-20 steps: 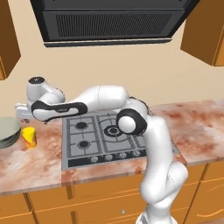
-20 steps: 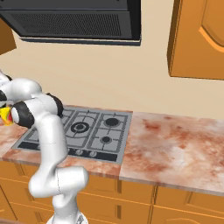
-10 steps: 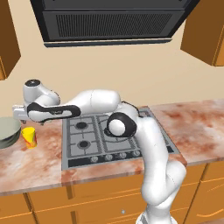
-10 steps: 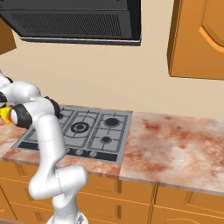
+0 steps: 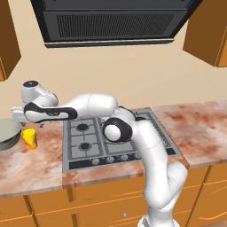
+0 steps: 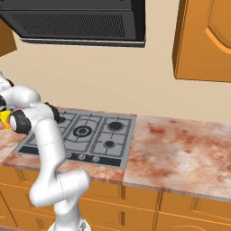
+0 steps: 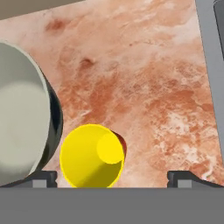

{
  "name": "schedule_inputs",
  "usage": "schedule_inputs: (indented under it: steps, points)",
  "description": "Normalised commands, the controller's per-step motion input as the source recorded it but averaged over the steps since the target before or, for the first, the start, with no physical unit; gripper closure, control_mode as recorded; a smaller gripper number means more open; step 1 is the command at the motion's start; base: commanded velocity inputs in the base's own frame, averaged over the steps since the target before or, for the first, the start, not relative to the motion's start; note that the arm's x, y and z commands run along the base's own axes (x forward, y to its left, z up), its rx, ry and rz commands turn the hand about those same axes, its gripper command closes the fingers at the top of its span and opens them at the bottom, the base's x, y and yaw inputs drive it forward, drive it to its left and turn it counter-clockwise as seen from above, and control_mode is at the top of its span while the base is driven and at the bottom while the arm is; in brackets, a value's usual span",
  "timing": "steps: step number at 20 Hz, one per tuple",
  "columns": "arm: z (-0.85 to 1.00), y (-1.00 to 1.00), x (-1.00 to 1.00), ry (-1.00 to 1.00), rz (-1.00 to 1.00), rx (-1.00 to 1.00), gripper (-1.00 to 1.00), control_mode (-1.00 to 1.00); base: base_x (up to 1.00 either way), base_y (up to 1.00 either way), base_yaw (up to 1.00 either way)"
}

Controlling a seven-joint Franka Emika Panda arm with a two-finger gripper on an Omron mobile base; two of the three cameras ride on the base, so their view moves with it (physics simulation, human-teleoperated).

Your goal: Pick the cup and bowl from the counter and place them on the counter next to the sink.

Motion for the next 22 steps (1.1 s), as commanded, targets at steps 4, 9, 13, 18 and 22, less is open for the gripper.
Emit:
schedule_inputs:
  steps: [4, 9, 13, 18, 22]
  points:
    - [0.00, -0.01, -0.07, 0.00, 0.00, 0.00, -1.00, -1.00, 0.00, 0.00, 0.00]
    - [-0.05, -0.13, -0.05, 0.00, 0.00, 0.00, -1.00, -1.00, 0.00, 0.00, 0.00]
    - [-0.11, -0.27, -0.02, 0.00, 0.00, 0.00, -1.00, -1.00, 0.00, 0.00, 0.00]
    - [-0.13, -0.18, -0.02, 0.00, 0.00, 0.00, -1.00, -1.00, 0.00, 0.00, 0.00]
    - [-0.31, 0.00, 0.00, 0.00, 0.00, 0.00, -1.00, -1.00, 0.00, 0.00, 0.00]
